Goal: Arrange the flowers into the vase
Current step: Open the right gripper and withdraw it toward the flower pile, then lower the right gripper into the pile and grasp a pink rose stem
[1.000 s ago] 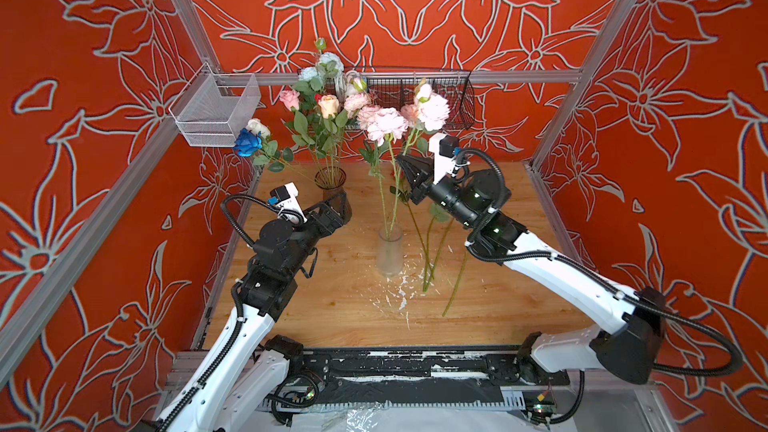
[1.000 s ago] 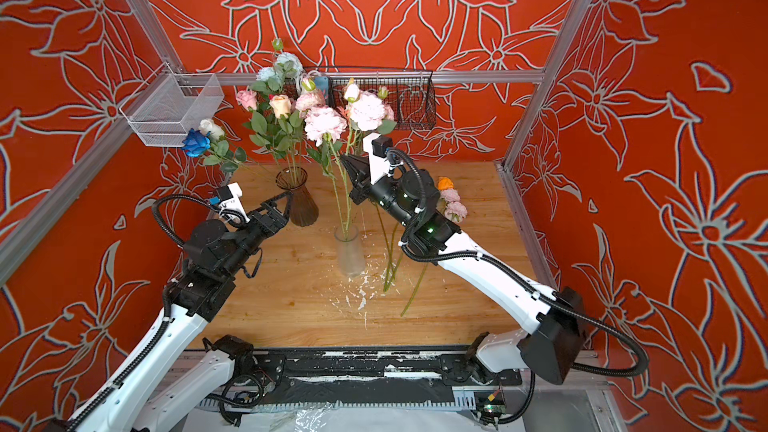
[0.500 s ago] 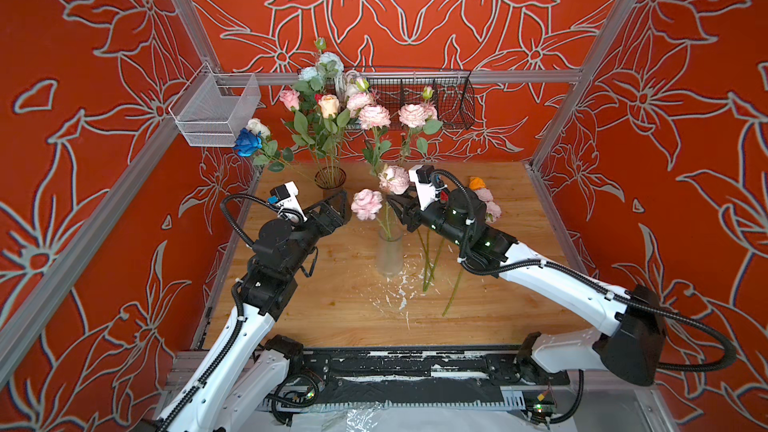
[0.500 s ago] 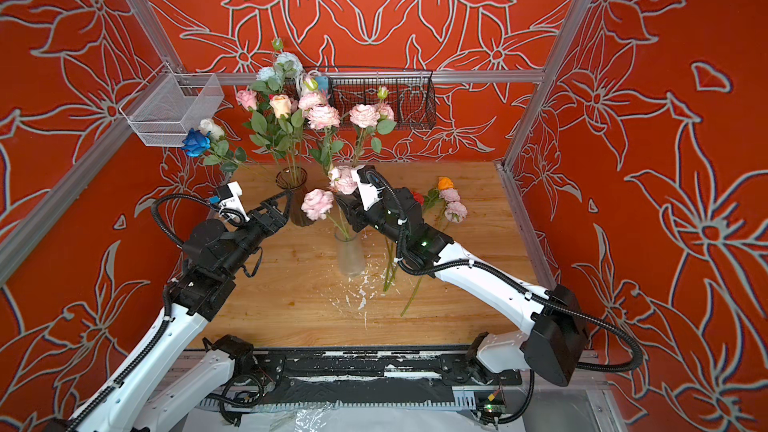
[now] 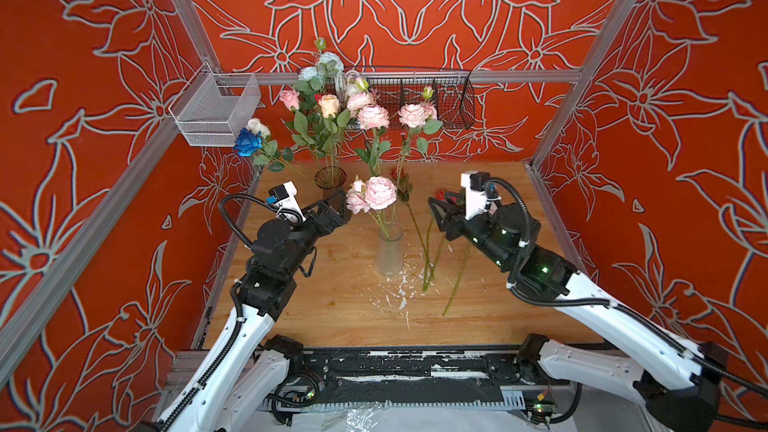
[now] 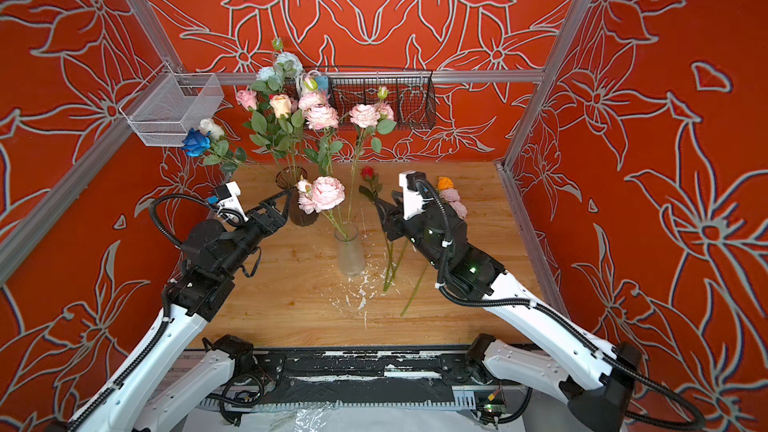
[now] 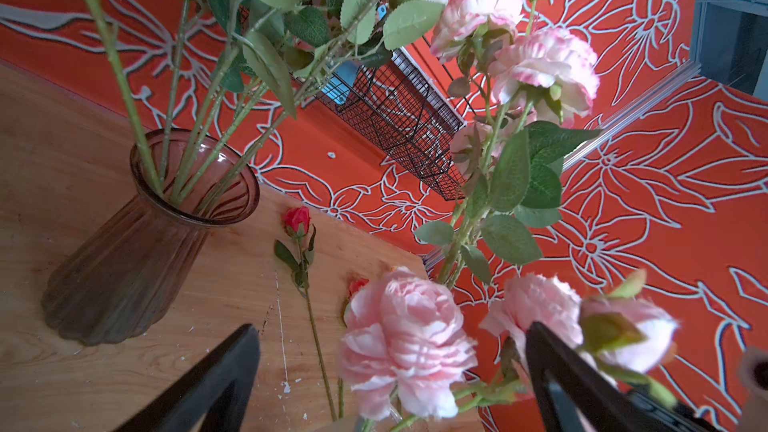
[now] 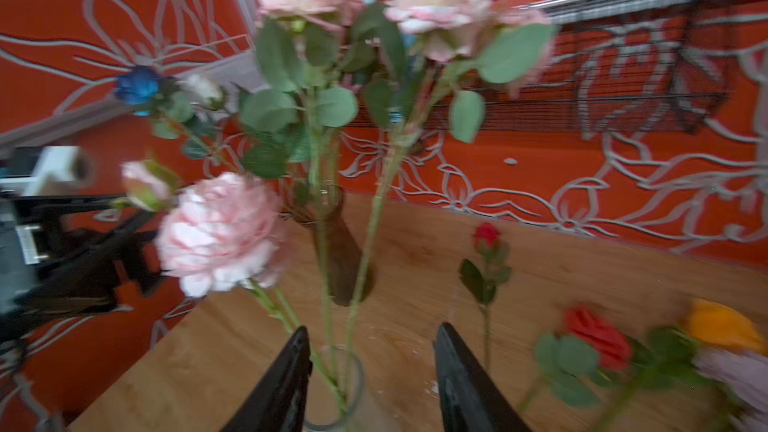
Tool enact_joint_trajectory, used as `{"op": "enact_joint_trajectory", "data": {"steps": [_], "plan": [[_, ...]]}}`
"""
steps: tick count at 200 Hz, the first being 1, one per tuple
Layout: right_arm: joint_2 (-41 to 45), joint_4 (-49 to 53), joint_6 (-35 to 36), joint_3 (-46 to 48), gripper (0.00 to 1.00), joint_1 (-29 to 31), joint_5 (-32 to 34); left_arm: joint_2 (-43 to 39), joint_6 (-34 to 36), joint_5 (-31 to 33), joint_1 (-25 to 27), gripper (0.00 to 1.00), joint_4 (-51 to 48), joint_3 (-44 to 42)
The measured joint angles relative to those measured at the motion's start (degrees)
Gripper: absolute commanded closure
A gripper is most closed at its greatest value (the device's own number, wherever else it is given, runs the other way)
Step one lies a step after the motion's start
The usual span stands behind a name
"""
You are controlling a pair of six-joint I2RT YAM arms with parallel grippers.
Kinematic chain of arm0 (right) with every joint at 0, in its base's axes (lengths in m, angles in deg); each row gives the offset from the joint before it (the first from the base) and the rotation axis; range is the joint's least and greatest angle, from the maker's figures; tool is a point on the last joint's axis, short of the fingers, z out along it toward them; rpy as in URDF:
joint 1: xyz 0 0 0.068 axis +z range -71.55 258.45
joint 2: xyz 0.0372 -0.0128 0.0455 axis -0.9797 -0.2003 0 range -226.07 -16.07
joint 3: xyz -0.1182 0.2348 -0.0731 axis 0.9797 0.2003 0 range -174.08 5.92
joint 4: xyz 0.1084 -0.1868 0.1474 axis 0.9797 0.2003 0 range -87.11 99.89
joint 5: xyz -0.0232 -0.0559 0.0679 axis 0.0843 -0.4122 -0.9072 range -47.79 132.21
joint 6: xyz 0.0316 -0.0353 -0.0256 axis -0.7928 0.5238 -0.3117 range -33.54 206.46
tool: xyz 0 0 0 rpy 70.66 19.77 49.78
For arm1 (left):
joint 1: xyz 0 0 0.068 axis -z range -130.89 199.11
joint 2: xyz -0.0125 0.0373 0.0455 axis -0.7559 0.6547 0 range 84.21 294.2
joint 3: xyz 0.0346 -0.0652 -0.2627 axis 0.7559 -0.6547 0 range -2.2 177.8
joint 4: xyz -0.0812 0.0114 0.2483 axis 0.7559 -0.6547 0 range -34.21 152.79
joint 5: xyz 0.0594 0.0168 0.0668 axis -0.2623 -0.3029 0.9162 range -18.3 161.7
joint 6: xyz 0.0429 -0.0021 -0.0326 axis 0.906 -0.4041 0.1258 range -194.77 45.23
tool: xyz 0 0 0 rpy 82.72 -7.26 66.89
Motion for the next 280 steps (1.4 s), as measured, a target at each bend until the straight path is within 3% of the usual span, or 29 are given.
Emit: {"op": "enact_joint_trajectory", "data": {"steps": [27, 52, 78, 107, 131, 171, 218, 251, 280], "plan": [[1.4, 6.8, -7.2, 6.4, 0.49, -12.7, 0.3, -4.8, 1.0, 3.4, 0.0, 0.02, -0.2, 0.0], [-5.4, 11.8, -10.7, 9.3, 0.48, -20.4, -2.5, -7.7, 1.2, 7.6, 0.0, 0.02, -0.3, -0.3], [-15.2, 12.9, -12.5, 9.0, 0.48, -23.0, -5.6, -8.5, 0.4, 12.1, 0.0, 0.02, -1.2, -2.3], [-24.4, 14.9, -14.1, 7.5, 0.49, -24.4, -2.8, -7.0, -1.2, 17.7, -0.1, 0.02, -4.9, -2.4], [-29.5, 16.5, -15.0, 6.3, 0.49, -26.0, -0.9, -5.0, -1.9, 18.3, -0.4, 0.02, -6.4, -2.1], [-37.2, 17.3, -15.4, 2.2, 0.49, -27.8, -3.3, -2.6, -2.8, 16.5, -0.6, 0.01, -7.4, -1.8], [-42.5, 16.4, -16.4, 1.4, 0.63, -28.3, -6.5, -2.1, -3.9, 12.9, -0.7, 0.01, -7.2, -1.4], [-42.5, 15.5, -16.5, 1.5, 0.9, -28.5, -8.2, -0.9, -4.7, 11.0, -0.7, 0.0, -7.0, -1.4], [-41.1, 15.0, -16.2, 2.8, 0.94, -29.0, -8.7, -0.4, -4.9, 10.4, -0.7, 0.0, -7.0, -1.4]]}}
